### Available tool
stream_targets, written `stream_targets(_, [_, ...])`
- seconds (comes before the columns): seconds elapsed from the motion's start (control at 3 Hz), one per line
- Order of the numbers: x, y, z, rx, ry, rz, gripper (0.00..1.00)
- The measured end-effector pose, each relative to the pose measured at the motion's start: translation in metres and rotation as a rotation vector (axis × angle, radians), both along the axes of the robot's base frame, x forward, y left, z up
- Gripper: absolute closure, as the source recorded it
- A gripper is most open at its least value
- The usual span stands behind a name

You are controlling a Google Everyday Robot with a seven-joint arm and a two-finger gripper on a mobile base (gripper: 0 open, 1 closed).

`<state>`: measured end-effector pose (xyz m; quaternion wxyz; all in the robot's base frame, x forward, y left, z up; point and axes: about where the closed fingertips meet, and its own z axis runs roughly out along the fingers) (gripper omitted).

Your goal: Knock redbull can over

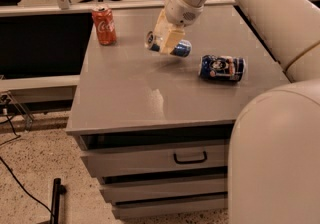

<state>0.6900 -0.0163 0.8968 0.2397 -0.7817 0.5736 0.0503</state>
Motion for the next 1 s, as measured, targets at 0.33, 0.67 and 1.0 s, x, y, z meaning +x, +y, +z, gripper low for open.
stream_targets(0.33, [0.0008, 0.0020, -0.0027, 0.000, 0.002, 0.002, 0.17])
stream_targets(0.67, [0.0017, 0.0043, -0.0057, 0.001, 0.005, 0.004, 0.00])
stream_targets(1.0, [0.0018, 0.0044, -0.0058, 0.001, 0.005, 0.004, 0.00])
